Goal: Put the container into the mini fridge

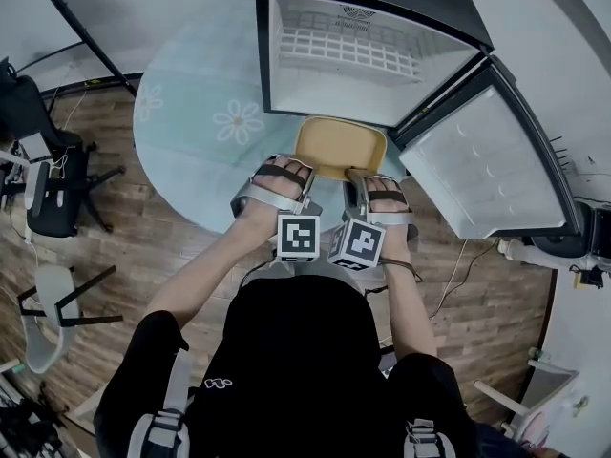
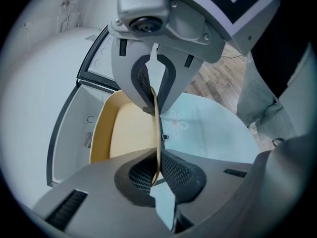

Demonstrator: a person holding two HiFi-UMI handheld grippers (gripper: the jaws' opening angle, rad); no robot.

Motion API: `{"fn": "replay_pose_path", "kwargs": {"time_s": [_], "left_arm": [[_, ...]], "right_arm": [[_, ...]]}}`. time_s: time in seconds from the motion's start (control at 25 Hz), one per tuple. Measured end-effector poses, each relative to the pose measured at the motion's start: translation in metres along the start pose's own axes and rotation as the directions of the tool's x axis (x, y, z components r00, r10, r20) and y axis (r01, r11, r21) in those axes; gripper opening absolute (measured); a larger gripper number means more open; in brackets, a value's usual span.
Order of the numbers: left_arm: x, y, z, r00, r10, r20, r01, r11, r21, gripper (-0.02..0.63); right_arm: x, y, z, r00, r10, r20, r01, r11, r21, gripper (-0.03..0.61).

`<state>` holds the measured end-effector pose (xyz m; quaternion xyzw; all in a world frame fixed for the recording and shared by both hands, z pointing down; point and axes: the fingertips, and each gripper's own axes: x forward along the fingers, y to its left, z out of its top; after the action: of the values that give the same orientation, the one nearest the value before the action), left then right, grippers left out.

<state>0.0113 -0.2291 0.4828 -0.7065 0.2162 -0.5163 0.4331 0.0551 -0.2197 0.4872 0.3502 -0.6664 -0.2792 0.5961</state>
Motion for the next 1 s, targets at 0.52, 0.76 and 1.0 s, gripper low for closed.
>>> {"fn": "replay_pose_path", "kwargs": {"time_s": [0.52,0.76,1.0], "left_arm": [[0.069,0.008,-0.009,0.997,-0.072,-0.043,0.071,0.997,-0.015,0.025],[0.093,0.007,-0.012,0.993,-0.106,-0.051,0.105,0.994,-0.038,0.025],[0.119,0.01,-0.016,0.991,-0.125,-0.056,0.122,0.991,-0.048,0.025]], "right_arm": [[0.064,-0.014,-0.023,0.997,0.069,0.025,-0.069,0.997,-0.022,0.015],[0.086,-0.019,-0.025,0.994,0.1,0.045,-0.099,0.995,-0.023,0.017],[0.109,-0.025,-0.031,0.992,0.119,0.042,-0.119,0.993,-0.015,0.017]]}}
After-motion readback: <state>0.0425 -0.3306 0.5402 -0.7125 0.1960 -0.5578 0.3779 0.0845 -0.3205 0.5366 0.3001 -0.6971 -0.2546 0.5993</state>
